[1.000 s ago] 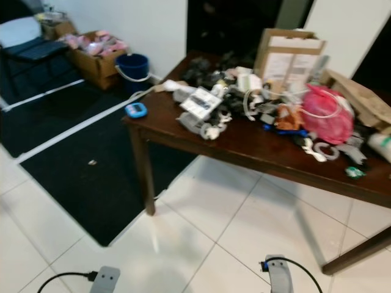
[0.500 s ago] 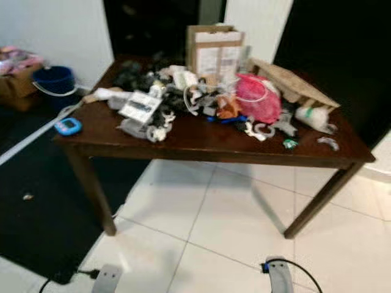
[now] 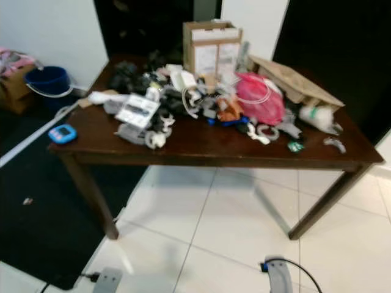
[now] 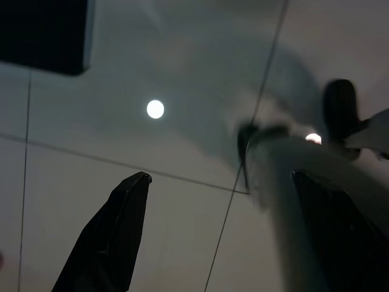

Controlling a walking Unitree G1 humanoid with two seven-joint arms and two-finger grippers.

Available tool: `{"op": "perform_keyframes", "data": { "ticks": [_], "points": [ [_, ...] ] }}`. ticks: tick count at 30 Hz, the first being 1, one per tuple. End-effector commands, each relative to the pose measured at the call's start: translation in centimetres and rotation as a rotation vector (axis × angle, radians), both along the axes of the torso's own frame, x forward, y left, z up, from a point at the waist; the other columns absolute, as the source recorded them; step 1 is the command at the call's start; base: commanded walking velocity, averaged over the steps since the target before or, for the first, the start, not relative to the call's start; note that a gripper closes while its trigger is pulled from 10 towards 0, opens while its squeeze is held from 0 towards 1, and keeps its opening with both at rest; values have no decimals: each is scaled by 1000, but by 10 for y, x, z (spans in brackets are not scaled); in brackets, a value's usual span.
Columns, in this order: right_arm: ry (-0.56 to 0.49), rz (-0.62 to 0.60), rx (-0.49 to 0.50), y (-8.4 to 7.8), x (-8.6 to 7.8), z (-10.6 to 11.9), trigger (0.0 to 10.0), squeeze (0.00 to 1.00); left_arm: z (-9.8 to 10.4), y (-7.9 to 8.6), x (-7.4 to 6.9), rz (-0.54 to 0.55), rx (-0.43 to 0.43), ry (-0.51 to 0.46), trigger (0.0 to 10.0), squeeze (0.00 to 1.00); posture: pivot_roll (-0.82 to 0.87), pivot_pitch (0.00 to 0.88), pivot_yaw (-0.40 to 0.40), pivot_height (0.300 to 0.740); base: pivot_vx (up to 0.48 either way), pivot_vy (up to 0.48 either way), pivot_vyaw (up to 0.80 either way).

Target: Picking trash to rubbish bin

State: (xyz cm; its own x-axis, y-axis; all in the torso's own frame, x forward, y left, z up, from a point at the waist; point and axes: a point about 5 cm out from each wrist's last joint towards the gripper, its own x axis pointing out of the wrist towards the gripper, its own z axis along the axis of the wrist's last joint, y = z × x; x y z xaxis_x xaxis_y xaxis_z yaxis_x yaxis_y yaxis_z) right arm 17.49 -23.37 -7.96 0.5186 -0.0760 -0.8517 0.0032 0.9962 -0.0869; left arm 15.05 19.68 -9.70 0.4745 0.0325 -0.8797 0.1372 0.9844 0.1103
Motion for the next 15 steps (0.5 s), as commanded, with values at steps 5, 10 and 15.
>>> {"op": "perform_keyframes", "data": {
  "ticks": [5, 10, 15],
  "points": [
    [19, 14, 3, 6, -5, -4, 10000, 0, -3, 2, -8, 0, 6, 32, 10000, 0, 35, 63, -65, 740, 337, 0, 0],
    [26, 20, -3, 5, -5, -4, 10000, 0, -3, 2, -7, -1, 5, 30, 10000, 0, 36, 64, -64, 740, 322, 0, -690],
    [21, 8, 0, 5, -5, -4, 10000, 0, -3, 1, -7, 3, 5, 32, 10000, 0, 37, 66, -64, 740, 278, 0, -800]
  ]
}}
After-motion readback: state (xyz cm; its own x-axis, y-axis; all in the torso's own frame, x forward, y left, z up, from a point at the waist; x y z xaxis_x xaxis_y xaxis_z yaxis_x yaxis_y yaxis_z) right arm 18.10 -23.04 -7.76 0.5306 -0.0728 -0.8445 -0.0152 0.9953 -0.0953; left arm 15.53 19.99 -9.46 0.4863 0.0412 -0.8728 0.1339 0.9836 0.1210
